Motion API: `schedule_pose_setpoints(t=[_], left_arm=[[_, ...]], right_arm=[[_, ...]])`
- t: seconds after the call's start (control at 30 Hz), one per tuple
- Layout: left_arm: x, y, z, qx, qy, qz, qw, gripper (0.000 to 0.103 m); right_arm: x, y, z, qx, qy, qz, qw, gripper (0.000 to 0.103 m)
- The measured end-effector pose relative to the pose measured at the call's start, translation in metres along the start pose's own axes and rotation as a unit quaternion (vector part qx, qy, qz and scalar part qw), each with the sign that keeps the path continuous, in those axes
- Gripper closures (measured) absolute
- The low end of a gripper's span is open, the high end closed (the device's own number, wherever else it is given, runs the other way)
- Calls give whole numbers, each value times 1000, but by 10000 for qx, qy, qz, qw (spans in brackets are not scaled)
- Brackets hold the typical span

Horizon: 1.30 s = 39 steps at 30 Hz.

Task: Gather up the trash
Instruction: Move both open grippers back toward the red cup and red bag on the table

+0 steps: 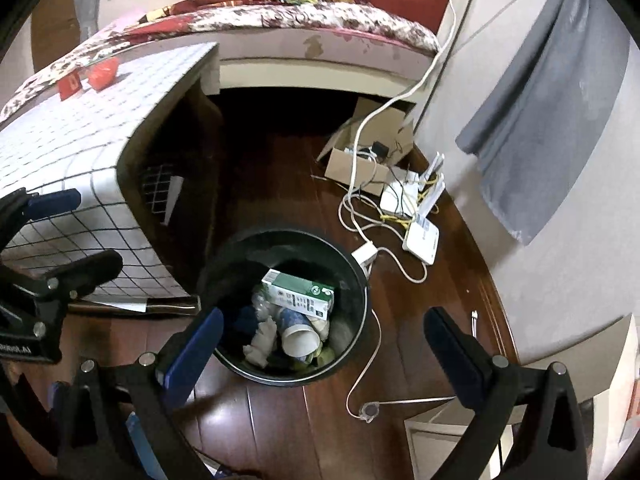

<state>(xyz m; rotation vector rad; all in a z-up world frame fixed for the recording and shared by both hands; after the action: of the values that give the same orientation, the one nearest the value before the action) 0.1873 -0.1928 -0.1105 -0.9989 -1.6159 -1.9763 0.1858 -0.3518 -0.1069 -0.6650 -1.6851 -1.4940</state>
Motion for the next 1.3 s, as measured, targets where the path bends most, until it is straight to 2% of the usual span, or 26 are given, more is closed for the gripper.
schedule_pose_setpoints(t=[0.3,0.7,0.97,1.3], left_arm=[[22,16,42,203,345,-288,9988,4],[30,17,111,567,738,-390,9949,4],[38,9,169,903,1057,-453,9893,3],[42,-3,255,1330,1556,-401,9780,3]], right_arm=[[14,30,34,265,144,-270,9992,1],[10,80,99,703,474,-487,9952,1],[6,117,154,1039,714,-829,9885,1],[-16,157,226,1244,1269,-904,9799,1]])
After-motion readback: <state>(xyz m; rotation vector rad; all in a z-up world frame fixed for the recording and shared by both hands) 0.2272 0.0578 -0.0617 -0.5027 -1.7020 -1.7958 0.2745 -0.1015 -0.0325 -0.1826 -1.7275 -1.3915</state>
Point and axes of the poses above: each gripper's, at about its wrist camera, not at the fingertips, and x roughly against the way its jaws point, z to its left, y to its top, the point moved 8 cm from there along -x, roughly the way its jaws point, and after that the axes turned 12 degrees about y, right-handed, at the moved point
